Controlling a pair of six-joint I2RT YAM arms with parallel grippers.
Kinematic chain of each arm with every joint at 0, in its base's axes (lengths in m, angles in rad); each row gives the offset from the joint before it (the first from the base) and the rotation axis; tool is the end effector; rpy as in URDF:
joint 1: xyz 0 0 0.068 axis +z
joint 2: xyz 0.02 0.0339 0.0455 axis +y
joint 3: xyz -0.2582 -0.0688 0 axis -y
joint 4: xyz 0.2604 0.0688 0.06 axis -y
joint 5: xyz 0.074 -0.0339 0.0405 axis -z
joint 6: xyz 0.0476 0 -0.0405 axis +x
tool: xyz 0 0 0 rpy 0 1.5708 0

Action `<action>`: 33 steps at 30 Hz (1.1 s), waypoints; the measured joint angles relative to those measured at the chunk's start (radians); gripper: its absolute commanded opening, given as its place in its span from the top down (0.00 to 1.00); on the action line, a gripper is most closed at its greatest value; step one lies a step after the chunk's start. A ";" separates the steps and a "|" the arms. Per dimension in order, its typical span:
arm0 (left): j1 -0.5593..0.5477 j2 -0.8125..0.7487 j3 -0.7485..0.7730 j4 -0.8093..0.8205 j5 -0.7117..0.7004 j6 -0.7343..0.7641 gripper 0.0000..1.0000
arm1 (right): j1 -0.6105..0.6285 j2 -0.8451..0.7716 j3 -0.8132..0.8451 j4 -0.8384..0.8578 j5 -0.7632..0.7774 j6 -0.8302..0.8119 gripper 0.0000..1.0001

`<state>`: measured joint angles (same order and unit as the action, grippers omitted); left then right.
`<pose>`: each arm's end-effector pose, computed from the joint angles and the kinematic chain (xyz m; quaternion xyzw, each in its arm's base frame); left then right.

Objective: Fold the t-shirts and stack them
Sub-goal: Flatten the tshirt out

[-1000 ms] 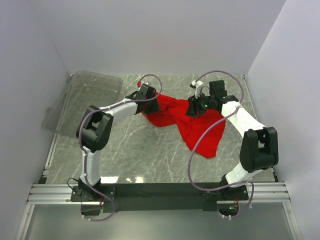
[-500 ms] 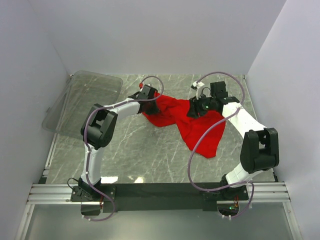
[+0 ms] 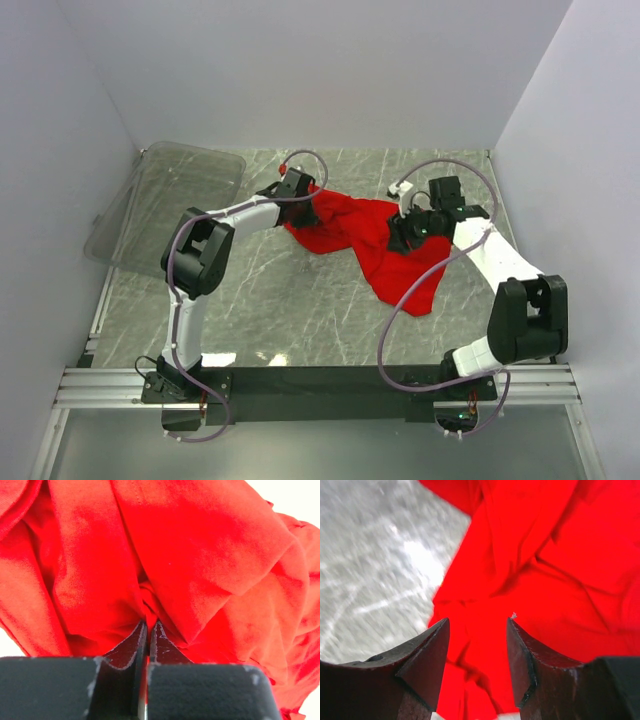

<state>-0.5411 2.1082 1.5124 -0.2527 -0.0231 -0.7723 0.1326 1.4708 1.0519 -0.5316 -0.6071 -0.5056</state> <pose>0.4135 -0.2472 0.1476 -0.1119 0.9287 -0.2071 0.2864 0.3158 0.0695 0.2273 -0.3717 0.8343 0.2257 0.3390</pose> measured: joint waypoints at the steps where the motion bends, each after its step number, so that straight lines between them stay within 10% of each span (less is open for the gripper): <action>1: 0.000 -0.003 0.000 0.000 0.004 0.000 0.97 | -0.010 -0.007 -0.004 -0.020 0.005 -0.028 0.44; 33: 0.073 -0.037 -0.072 0.041 0.360 -0.061 0.80 | -0.117 -0.011 -0.013 -0.206 0.050 -0.246 0.43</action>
<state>-0.4679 2.0712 1.4399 -0.2119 0.3367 -0.8333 0.0151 1.4597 1.0386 -0.7376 -0.5568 -0.7521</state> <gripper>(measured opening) 0.204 0.565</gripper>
